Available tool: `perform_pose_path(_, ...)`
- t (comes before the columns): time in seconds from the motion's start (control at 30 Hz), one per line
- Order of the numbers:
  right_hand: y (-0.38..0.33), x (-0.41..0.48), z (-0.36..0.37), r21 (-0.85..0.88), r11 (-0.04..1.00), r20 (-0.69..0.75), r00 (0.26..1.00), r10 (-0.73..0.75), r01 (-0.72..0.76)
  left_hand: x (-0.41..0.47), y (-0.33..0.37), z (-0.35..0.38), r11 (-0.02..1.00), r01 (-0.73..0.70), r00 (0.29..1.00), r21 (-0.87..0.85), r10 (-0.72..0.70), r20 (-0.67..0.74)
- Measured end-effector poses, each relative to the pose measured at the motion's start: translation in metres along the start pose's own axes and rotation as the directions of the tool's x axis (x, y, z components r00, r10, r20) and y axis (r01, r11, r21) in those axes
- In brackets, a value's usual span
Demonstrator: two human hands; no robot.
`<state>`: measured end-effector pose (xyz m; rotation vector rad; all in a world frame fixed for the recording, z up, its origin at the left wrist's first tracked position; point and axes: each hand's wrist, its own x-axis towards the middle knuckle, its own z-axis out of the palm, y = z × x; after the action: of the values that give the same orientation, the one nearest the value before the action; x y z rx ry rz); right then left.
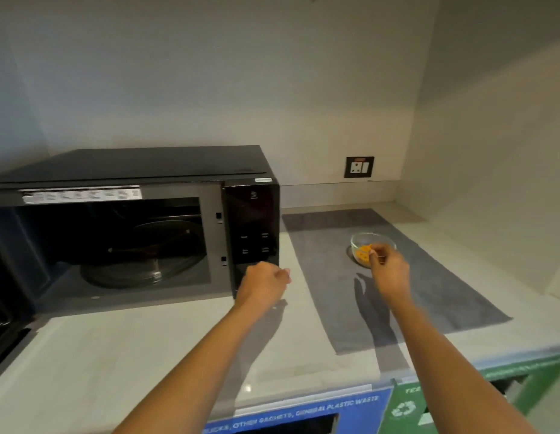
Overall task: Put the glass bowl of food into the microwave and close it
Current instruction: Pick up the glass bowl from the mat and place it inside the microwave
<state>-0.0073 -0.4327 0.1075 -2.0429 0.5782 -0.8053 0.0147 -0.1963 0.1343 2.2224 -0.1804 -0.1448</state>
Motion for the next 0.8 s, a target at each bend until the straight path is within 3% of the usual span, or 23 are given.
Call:
perform_pose_path(0.3,0.057,0.089,0.002,-0.053,0.995,-0.052,0.995,0.086,-0.089,0.116,0.063,0.129,0.935,0.029,0.992,-0.354,0.016,0.123)
perform_pose_path(0.53,0.092,0.132,0.030,-0.025,0.976,-0.073,0.974,0.216,-0.218,0.190,0.082,0.191,0.935,0.115,0.988,-0.334,-0.073,0.134)
perform_pose_path(0.7,0.101,0.151,0.035,-0.166,0.939,-0.043,0.954,0.297,-0.300,0.214,0.081,0.221,0.925,0.217,0.957,-0.313,-0.139,0.253)
perform_pose_path(0.8,0.105,0.158,0.037,-0.225,0.914,-0.036,0.941,0.338,-0.337,0.219,0.082,0.226,0.921,0.245,0.952,-0.302,-0.169,0.256)
